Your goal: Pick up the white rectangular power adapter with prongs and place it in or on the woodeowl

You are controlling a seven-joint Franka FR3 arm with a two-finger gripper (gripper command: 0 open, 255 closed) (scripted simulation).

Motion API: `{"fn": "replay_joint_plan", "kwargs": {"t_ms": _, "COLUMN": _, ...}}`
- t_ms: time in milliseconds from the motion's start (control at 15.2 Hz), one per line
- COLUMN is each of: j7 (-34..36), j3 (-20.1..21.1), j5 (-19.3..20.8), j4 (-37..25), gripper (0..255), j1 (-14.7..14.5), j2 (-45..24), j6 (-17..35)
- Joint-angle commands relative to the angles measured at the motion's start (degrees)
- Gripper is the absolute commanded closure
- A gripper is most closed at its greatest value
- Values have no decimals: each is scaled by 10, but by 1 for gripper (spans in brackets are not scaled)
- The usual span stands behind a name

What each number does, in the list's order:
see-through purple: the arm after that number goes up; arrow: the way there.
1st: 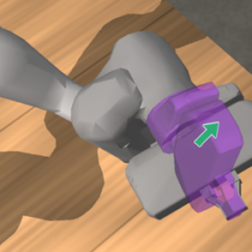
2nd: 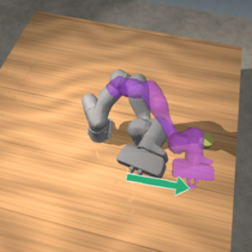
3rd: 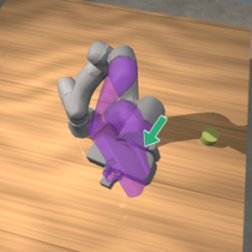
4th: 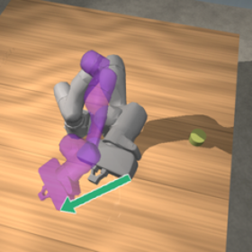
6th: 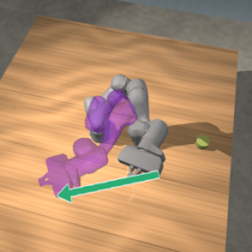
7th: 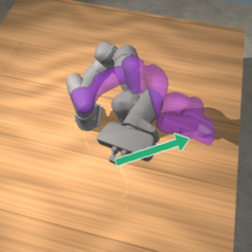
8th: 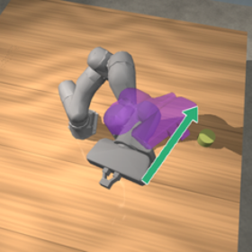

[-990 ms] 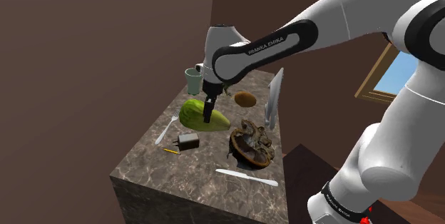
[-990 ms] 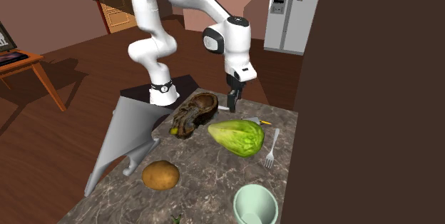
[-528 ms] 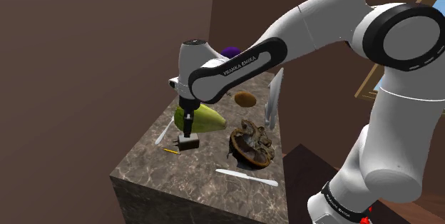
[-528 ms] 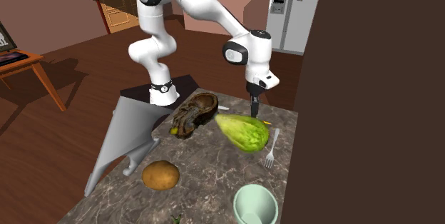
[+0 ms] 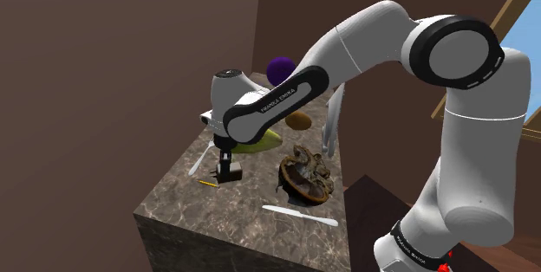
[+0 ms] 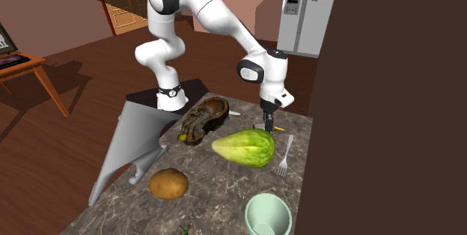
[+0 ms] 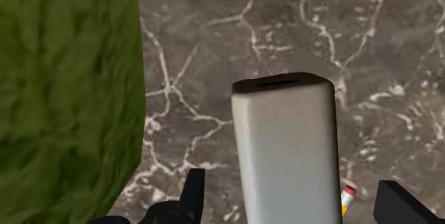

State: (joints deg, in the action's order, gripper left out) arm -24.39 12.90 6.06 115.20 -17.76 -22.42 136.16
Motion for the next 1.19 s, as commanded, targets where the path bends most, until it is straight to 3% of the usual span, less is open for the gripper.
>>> {"fn": "replay_joint_plan", "kwargs": {"t_ms": 0, "j7": 4, "j3": -3, "j5": 5, "j4": 3, "gripper": 0, "j1": -2, "j2": -15, "j6": 17}}
{"fn": "replay_joint_plan", "kwargs": {"t_ms": 528, "j7": 4, "j3": -3, "j5": 5, "j4": 3, "gripper": 0, "j1": -2, "j2": -15, "j6": 17}}
{"fn": "replay_joint_plan", "kwargs": {"t_ms": 594, "j7": 4, "j3": -3, "j5": 5, "j4": 3, "gripper": 255, "j1": -2, "j2": -15, "j6": 17}}
{"fn": "replay_joint_plan", "kwargs": {"t_ms": 1122, "j7": 4, "j3": -3, "j5": 5, "j4": 4, "gripper": 255, "j1": -2, "j2": -15, "j6": 18}}
